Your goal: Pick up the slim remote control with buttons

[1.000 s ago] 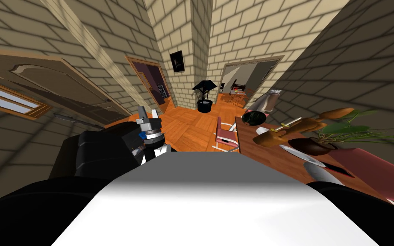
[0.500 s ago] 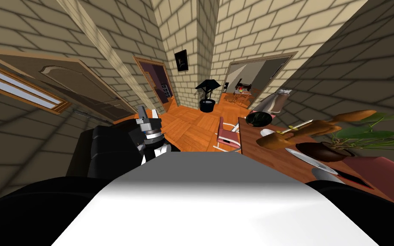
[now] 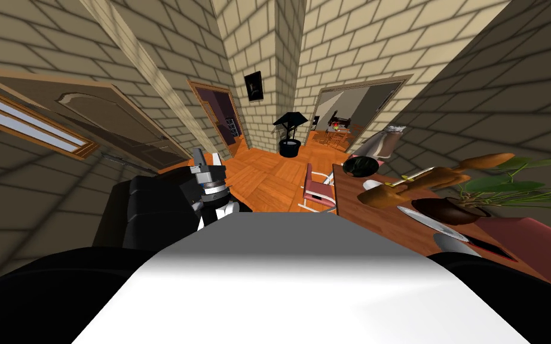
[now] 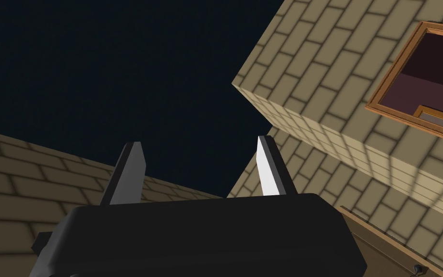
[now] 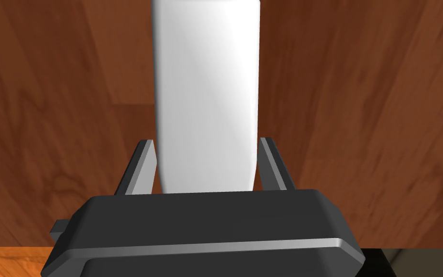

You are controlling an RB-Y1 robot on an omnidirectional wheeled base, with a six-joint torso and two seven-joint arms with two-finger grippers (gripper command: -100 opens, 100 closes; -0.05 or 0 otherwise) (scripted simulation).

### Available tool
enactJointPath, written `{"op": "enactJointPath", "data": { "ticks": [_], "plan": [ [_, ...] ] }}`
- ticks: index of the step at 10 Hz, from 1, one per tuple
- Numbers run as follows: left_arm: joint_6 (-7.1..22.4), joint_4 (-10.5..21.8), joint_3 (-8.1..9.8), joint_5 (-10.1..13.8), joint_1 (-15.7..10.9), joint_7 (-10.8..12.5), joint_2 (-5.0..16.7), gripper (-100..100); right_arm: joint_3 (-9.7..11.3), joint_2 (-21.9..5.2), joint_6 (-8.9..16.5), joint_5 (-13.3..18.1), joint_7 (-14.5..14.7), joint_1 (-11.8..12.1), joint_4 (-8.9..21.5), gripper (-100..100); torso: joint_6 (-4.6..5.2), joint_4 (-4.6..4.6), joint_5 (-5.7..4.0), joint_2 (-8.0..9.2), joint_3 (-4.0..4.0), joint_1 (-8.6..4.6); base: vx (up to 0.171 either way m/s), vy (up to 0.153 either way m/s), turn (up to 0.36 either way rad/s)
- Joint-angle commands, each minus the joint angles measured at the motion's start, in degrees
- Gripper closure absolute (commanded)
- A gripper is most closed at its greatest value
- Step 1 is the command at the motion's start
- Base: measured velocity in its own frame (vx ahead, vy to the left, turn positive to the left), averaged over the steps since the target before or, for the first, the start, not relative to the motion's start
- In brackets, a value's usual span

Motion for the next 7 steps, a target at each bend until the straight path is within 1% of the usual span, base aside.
{"op": "enactJointPath", "data": {
  "ticks": [1,2,3,5,6,7],
  "plan": [
    [0.00,0.00,0.00,0.00,0.00,0.00,0.00,0,0.00,0.00,0.00,0.00,0.00,0.00,0.00,100,0.00,0.00,0.00,0.00,0.00,0.00,0.000,0.000,0.000],
    [0.00,0.00,0.00,0.00,0.00,0.00,0.00,0,0.00,0.00,0.00,0.00,0.00,0.00,0.00,0,0.00,0.00,0.00,-0.01,-0.01,0.00,0.000,0.000,0.000],
    [0.00,0.00,0.00,0.00,0.00,0.00,0.00,0,-0.88,-0.59,-0.11,0.22,0.28,1.37,-1.71,100,0.00,-0.01,0.01,-0.01,-0.01,0.00,0.030,-0.008,-0.125],
    [0.00,0.00,0.01,0.00,0.01,0.00,0.00,0,-2.00,-1.53,-0.49,0.56,0.41,3.50,-4.16,100,0.07,-0.04,0.04,-0.19,-0.11,0.03,0.074,-0.010,-0.173],
    [0.00,0.00,0.00,0.00,0.01,0.00,0.00,0,-1.48,-1.44,-0.21,0.85,-0.22,3.04,-3.80,100,0.03,-0.06,0.04,-0.27,-0.15,0.04,0.033,-0.002,-0.020],
    [0.00,0.00,0.00,0.00,0.00,0.00,0.00,0,-1.53,-1.48,-0.19,0.90,-0.35,3.15,-3.97,0,-0.01,-0.05,0.02,-0.19,-0.12,0.03,0.006,0.000,0.005]
  ]
}}
